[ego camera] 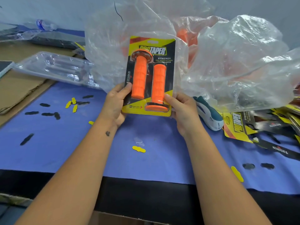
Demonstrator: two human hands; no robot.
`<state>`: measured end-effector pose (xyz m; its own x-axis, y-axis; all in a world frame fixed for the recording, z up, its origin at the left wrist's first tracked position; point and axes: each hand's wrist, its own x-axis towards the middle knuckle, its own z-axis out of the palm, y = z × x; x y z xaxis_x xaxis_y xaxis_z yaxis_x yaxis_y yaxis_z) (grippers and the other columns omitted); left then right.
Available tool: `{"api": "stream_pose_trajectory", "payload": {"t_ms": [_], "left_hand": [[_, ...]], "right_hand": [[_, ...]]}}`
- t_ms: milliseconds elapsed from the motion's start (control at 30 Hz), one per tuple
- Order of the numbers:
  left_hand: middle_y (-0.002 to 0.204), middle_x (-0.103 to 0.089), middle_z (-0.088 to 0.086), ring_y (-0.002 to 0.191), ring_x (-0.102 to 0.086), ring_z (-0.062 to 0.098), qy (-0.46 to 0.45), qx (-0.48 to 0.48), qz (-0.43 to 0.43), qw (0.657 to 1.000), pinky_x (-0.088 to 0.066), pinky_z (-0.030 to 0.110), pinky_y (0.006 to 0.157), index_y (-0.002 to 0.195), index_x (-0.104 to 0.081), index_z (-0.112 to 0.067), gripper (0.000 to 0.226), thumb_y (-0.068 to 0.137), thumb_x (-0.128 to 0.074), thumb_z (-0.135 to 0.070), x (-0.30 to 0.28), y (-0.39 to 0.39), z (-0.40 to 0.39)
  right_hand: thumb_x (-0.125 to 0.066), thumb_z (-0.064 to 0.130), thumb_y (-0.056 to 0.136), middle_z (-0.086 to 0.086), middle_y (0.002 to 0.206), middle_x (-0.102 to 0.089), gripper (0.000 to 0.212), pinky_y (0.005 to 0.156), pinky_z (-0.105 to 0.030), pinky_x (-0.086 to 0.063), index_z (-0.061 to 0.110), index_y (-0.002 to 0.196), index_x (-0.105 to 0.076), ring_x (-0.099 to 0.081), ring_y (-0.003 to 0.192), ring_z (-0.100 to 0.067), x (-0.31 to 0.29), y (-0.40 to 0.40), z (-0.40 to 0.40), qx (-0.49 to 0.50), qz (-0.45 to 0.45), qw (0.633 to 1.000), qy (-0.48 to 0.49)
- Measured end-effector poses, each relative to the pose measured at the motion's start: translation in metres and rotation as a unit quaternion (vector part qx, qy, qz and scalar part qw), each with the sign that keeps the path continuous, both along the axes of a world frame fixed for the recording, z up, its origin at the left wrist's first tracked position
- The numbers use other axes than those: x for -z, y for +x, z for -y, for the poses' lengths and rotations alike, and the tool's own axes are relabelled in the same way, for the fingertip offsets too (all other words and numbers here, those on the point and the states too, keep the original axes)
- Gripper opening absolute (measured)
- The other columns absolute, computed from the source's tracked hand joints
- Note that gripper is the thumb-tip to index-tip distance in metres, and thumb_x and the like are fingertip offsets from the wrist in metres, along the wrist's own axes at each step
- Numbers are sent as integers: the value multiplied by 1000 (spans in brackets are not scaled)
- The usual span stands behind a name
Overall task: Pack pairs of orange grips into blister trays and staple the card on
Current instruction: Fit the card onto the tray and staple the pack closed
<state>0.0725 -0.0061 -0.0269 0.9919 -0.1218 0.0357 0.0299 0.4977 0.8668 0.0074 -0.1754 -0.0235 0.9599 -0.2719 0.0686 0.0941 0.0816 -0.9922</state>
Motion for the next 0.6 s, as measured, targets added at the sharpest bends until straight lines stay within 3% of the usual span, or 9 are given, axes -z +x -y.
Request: {"api": "stream_pose_trajectory", "payload": {"t_ms": [133, 200, 267, 400, 533, 600], "left_hand": [[67, -70, 1, 58, -67, 13, -96, -59, -58, 992, -56, 26, 54, 81, -61, -12, 11, 92, -62, -13, -3, -7, 10], [77, -72, 4, 66, -69, 15, -140, -58, -68, 986, -58, 28, 60, 90, -64, -12, 8, 90, -64, -20, -3, -11, 17], [85, -72, 5, 75, -70, 16, -121, -24, -66, 990, -60, 30, 69, 94, -65, -13, 17, 86, -66, -28, 0, -15, 24], [86, -70, 7, 78, -70, 19, -46, 65, -84, 993, -59, 29, 68, 93, -63, -13, 12, 90, -62, -25, 2, -23, 41], [79, -67, 7, 74, -67, 21, -91, 53, -146, 984, -57, 33, 69, 93, -60, -12, 4, 94, -59, -16, -3, -18, 46], [80, -64, 9, 76, -65, 24, -102, 32, -163, 981, -55, 38, 74, 91, -58, -11, 2, 93, -59, -12, -7, -14, 46]], "right_hand": [[-58, 8, 96, -20, 87, -56, 16, 75, -51, -51, -6, 88, -60, -55, 83, -31, 2, 0, -11, 27, 25, 998, 54], [-56, 8, 97, -17, 86, -58, 14, 74, -44, -51, 2, 84, -59, -56, 81, -27, 3, 1, -19, 36, 29, 996, 79], [-55, 9, 98, -15, 86, -62, 15, 75, -41, -55, 6, 85, -62, -60, 81, -25, 5, 2, -23, 40, 22, 994, 95], [-56, 12, 99, -21, 88, -60, 13, 74, -47, -50, 3, 90, -60, -58, 81, -31, 7, 4, -15, 54, 2, 997, 57], [-58, 12, 98, -34, 86, -59, 30, 77, -56, -53, -17, 97, -54, -60, 77, -37, 6, 5, -11, 35, -15, 999, 9], [-60, 15, 97, -38, 86, -61, 25, 75, -52, -55, -8, 87, -56, -61, 72, -37, 5, 5, -13, 26, -17, 999, -18]]}}
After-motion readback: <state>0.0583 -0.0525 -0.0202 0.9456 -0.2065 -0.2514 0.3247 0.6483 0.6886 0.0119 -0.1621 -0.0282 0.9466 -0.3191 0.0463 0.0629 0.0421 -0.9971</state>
